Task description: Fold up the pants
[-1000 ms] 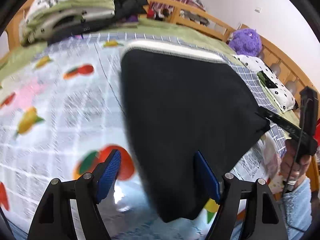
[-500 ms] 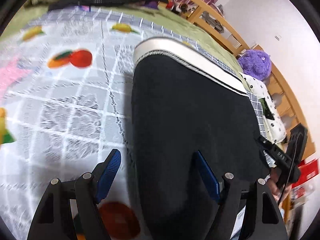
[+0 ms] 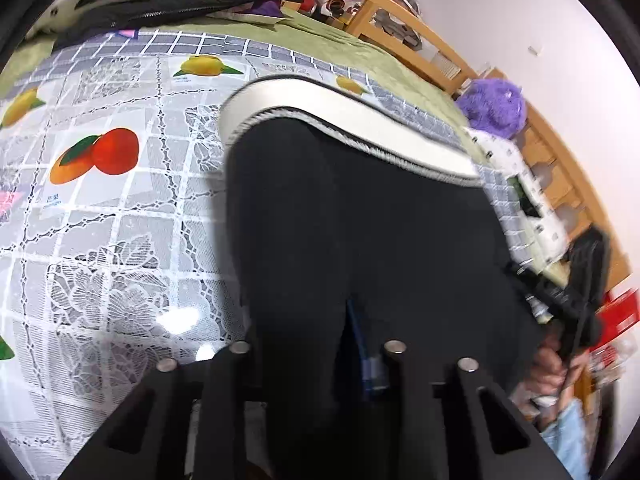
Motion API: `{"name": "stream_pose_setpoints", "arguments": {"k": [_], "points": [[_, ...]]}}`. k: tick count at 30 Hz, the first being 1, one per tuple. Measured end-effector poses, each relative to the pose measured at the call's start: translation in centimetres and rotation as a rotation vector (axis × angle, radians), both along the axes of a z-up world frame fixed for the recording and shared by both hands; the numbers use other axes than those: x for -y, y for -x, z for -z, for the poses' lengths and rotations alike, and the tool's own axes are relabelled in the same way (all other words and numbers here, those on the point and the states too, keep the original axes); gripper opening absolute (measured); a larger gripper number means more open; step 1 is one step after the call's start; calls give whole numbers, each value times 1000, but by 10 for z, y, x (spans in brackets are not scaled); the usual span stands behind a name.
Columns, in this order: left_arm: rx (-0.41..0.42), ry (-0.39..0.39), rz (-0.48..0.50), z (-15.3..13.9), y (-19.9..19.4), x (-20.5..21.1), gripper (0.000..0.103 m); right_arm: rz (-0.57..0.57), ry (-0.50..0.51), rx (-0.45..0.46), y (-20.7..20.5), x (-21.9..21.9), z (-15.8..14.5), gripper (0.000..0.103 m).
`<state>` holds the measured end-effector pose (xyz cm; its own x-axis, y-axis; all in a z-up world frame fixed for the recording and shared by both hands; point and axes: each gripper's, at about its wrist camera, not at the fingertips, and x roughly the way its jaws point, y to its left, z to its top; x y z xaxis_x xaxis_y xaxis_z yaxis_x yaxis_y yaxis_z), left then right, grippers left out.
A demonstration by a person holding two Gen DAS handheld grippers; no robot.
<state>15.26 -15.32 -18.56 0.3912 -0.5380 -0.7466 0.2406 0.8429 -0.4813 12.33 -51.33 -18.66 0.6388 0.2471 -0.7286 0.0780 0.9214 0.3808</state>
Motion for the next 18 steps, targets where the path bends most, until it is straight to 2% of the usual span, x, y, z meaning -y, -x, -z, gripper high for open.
{"name": "stream_pose_setpoints", "arguments": {"k": [1,2,3,6,8,11,14,16,18], "points": [[-9,36,2,-5,-1,-6,21,15,10,11,3,-1,-4,20],[-9,54,11,-11,-2,-12,20,30,4,23,7,-1,-10,16],[5,55,20,-18,-1,-18,20,41,-49,36,14,1,-17,14],[63,24,19,-48,3,-43,20,36,-208,80,32,-9,-33,12],[70,-1,4,-62,-4,-60,20,12,-190,103,39,-36,-43,12],[86,-102,-35,-73,-16,-87,21,-47,-207,106,37,-82,-47,11],[53,-203,-72,-56,-28,-102,29,-87,-198,76,22,-119,-37,11],[-18,-203,-116,-31,-34,-117,34,-80,-95,45,9,-136,-24,14],[-51,-185,-144,-16,-33,-130,36,-75,-27,0,-4,-143,-5,16]]}}
